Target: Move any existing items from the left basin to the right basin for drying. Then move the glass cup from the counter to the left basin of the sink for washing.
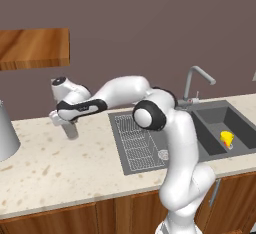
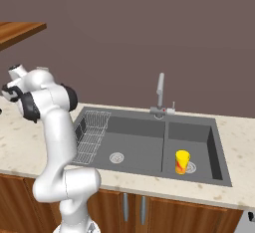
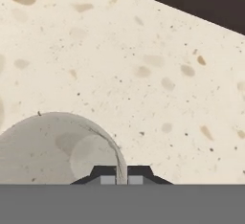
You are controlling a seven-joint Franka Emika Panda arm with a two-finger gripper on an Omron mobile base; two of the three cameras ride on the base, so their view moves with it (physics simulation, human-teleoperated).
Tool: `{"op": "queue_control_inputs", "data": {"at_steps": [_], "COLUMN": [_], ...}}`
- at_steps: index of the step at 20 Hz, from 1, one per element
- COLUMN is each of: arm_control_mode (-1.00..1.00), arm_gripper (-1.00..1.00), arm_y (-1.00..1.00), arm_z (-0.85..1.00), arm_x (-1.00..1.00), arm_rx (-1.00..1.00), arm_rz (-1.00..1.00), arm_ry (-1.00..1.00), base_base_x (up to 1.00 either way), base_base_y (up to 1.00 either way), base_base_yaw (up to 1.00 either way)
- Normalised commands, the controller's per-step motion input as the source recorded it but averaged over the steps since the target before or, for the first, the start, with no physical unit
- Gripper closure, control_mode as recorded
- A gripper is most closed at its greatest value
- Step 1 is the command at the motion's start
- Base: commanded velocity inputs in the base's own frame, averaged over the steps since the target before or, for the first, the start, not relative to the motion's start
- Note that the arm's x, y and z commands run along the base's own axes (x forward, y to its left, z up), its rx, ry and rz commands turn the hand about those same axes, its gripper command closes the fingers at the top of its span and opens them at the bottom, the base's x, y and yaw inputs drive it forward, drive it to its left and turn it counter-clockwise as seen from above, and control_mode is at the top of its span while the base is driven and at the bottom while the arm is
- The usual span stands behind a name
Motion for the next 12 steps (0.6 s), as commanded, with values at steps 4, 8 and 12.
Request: {"op": "queue_control_inputs", "data": {"at_steps": [4, 8, 12], "arm_control_mode": [-1.0, -1.0, -1.0], "arm_gripper": [1.0, 1.0, 1.0], "arm_y": [-0.33, -0.42, -0.49], "arm_z": [0.08, 0.09, 0.1], "arm_x": [-0.06, -0.04, -0.01], "arm_rx": [0.0, 0.0, 0.01], "arm_rz": [0.0, 0.0, -0.01], "arm_ry": [-0.07, -0.07, -0.06], "base_base_x": [0.0, 0.0, 0.0], "base_base_y": [0.0, 0.0, 0.0], "base_base_yaw": [0.0, 0.0, 0.0]}}
